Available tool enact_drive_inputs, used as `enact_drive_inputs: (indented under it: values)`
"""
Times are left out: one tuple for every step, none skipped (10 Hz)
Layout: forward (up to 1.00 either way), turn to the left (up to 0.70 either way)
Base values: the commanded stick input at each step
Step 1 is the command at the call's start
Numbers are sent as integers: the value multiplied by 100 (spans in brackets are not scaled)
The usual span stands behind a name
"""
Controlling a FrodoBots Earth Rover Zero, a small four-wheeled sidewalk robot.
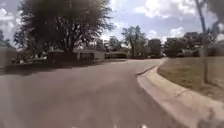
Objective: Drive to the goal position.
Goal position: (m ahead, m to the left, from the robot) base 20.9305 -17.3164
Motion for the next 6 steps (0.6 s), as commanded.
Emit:
enact_drive_inputs:
  values:
    - [70, 0]
    - [70, 0]
    - [70, 0]
    - [70, 0]
    - [70, 0]
    - [70, 0]
